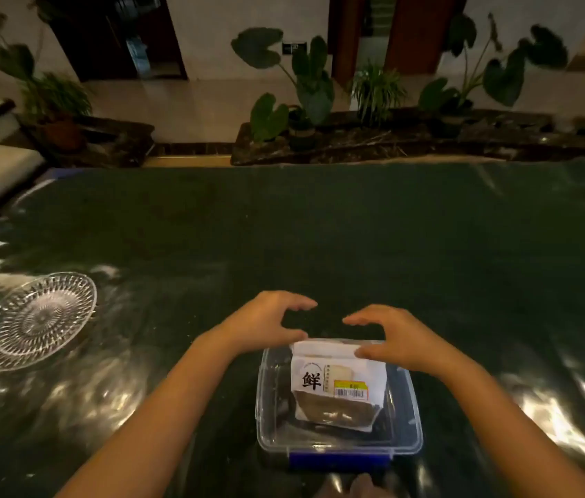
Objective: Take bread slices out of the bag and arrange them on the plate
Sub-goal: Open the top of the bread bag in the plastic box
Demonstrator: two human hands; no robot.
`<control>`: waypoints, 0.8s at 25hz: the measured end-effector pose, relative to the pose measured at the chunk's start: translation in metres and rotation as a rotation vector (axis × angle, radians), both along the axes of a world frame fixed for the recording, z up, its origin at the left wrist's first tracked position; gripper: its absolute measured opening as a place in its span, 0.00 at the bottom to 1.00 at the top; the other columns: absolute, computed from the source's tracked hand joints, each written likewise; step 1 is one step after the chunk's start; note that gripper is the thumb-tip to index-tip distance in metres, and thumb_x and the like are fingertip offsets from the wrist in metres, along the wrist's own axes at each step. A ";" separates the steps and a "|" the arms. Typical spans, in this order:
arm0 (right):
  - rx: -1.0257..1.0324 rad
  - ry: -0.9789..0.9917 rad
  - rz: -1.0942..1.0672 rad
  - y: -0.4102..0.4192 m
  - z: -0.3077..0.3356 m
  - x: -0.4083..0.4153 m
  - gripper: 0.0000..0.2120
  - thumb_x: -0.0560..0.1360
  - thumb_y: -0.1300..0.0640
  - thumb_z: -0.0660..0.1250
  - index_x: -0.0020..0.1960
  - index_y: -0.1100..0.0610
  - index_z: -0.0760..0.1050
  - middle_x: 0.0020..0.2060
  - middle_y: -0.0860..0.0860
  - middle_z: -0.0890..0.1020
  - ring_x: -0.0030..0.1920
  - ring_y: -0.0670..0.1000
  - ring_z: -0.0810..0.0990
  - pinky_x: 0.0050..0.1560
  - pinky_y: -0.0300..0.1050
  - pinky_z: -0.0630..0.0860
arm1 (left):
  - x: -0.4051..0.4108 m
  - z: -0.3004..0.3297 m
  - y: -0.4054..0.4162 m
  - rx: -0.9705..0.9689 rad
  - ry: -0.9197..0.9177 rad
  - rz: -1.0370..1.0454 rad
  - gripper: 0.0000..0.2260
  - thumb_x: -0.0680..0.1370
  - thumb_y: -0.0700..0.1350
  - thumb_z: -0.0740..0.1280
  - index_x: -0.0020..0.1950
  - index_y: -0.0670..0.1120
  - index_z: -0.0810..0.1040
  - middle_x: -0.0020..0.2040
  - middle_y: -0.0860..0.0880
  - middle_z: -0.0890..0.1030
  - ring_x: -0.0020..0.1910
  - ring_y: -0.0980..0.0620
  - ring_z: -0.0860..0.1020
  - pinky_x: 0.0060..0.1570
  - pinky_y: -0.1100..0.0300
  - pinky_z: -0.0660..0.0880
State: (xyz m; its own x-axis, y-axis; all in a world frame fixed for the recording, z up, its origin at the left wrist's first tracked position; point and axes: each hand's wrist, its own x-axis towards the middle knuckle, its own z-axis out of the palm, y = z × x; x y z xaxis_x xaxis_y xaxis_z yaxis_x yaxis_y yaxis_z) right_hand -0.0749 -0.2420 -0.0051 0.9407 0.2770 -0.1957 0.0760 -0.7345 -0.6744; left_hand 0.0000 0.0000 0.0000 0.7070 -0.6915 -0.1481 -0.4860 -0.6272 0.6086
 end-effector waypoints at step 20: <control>0.198 -0.077 -0.464 -0.018 -0.043 -0.036 0.09 0.68 0.59 0.73 0.37 0.46 0.76 0.39 0.46 0.79 0.41 0.45 0.79 0.39 0.32 0.74 | -0.033 -0.054 0.018 -0.144 -0.035 0.283 0.07 0.71 0.42 0.71 0.48 0.49 0.82 0.40 0.56 0.78 0.39 0.60 0.77 0.40 0.70 0.74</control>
State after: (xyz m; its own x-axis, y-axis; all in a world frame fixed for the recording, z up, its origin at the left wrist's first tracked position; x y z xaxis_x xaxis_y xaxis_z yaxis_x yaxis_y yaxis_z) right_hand -0.1113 -0.2597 -0.0481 0.9830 -0.1488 -0.1072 -0.1732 -0.5615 -0.8091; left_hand -0.0334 0.0176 -0.0538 0.8774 -0.4784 -0.0351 -0.3264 -0.6490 0.6872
